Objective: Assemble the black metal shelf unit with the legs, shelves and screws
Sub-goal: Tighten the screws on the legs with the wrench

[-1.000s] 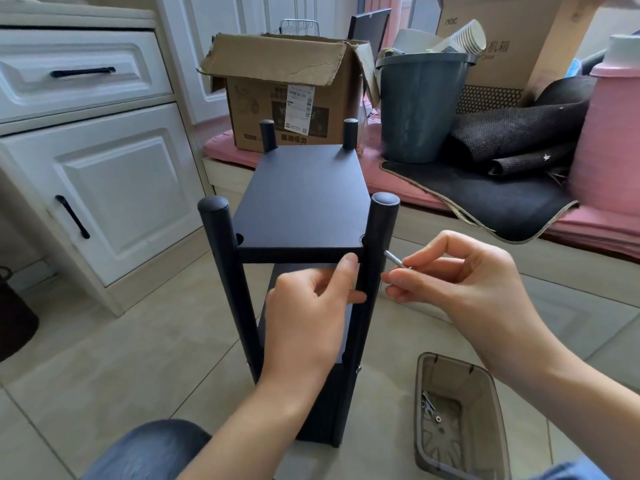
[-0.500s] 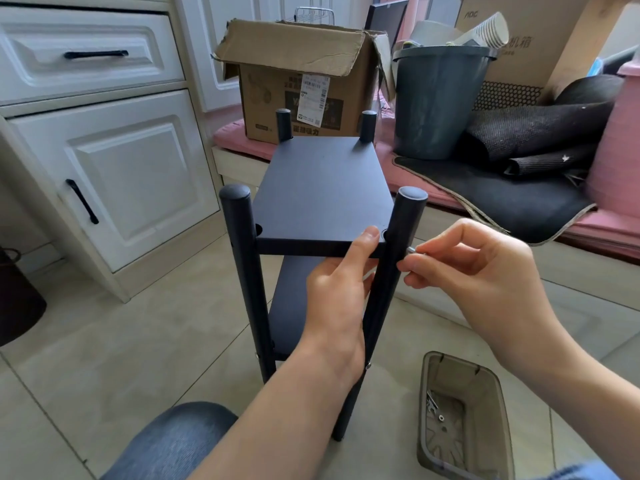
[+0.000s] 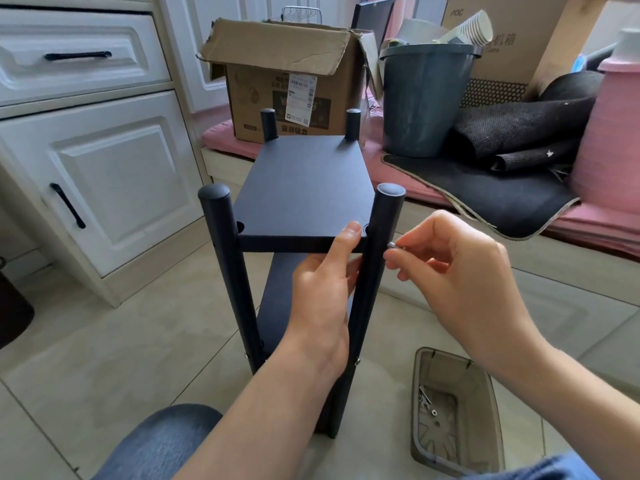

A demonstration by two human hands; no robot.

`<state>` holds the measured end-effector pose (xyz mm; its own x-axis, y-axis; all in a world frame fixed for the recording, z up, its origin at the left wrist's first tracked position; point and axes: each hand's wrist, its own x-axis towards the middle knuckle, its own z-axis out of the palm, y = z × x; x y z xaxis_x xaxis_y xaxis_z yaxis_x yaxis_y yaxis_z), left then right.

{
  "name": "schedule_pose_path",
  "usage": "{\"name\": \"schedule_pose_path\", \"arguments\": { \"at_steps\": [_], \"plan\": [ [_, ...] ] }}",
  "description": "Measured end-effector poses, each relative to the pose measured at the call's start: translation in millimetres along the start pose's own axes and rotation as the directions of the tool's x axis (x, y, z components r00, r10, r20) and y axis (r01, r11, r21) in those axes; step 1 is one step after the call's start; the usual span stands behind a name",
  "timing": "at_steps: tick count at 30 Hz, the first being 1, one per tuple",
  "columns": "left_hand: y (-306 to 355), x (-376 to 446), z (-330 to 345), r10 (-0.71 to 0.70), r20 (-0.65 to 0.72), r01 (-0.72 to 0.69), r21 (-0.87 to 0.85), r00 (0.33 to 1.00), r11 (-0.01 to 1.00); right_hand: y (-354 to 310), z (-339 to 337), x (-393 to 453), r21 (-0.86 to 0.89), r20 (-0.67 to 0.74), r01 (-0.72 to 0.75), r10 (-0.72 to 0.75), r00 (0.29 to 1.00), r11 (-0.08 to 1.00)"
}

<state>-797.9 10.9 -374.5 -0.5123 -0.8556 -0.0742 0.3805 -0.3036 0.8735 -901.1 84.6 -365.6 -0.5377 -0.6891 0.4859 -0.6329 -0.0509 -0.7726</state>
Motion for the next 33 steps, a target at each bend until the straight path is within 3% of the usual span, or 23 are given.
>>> {"name": "schedule_pose_path", "arguments": {
  "at_steps": [3,11,21,26,33],
  "plan": [
    [-1,0,-1,-0.004,0.013,0.004,-0.012,1.000,1.000,0,1,-1,-0.028,0.020,0.021,-0.020,1.000,0.999],
    [-2,1,-2,0.000,0.010,0.000,0.008,1.000,1.000,0,2,6,0.204,0.053,-0.095,0.086,0.995,0.974],
    [-2,1,-2,0.036,0.030,-0.036,-0.003,0.999,0.999,-2,6,5,0.022,-0.028,-0.016,0.017,0.999,1.000],
    [-1,4,-6,0.027,0.031,-0.027,-0.015,0.999,1.000,1,0,5,0.039,-0.014,-0.073,0.074,0.997,0.997],
    [-3,5,-7,0.025,0.032,-0.024,-0.020,0.999,1.000,7,-7,0,0.071,0.055,-0.037,0.033,0.998,0.997]
  ]
}}
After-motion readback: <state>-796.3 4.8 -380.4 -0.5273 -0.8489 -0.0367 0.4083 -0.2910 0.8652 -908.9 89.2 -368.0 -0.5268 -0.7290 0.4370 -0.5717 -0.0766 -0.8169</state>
